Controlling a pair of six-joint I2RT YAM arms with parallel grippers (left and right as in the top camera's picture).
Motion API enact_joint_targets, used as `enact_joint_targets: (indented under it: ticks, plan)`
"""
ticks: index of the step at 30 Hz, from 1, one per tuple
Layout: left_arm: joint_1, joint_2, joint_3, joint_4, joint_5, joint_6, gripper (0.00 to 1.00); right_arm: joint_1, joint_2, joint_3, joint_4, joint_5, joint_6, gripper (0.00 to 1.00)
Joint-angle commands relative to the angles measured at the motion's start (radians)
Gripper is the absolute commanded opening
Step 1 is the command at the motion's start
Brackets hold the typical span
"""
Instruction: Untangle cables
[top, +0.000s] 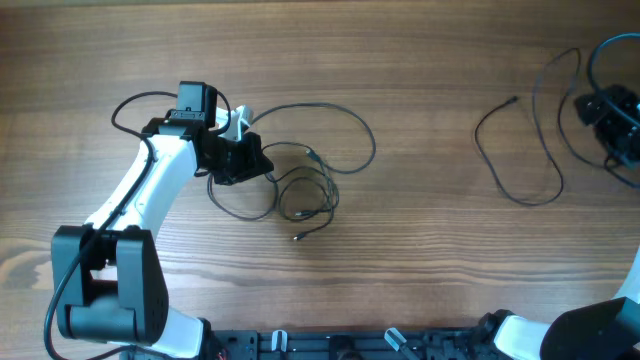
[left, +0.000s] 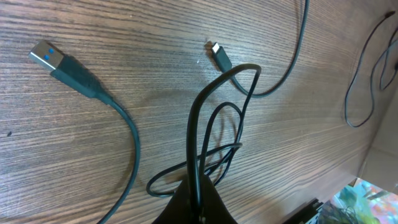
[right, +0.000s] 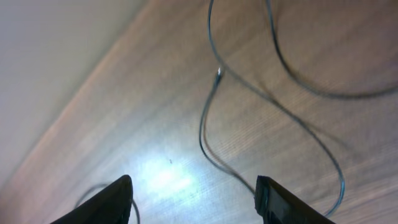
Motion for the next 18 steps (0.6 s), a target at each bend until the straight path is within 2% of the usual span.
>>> enact_joint_targets:
  ticks: [1,6,18]
  plan:
    - [-0.003,-0.023,-0.002,0.000,-0.006,0.009,0.04,0.022,0.013,-0.052,-0.056,0.097,-0.013,0.65]
    - [-0.003,-0.023,-0.002,0.000,-0.006,0.009,0.04,0.026,0.013,-0.179,-0.065,0.394,0.189,0.65]
    - [-0.003,-0.023,-0.002,-0.001,-0.006,0.008,0.04,0.025,0.013,-0.502,0.236,0.475,0.294,0.63]
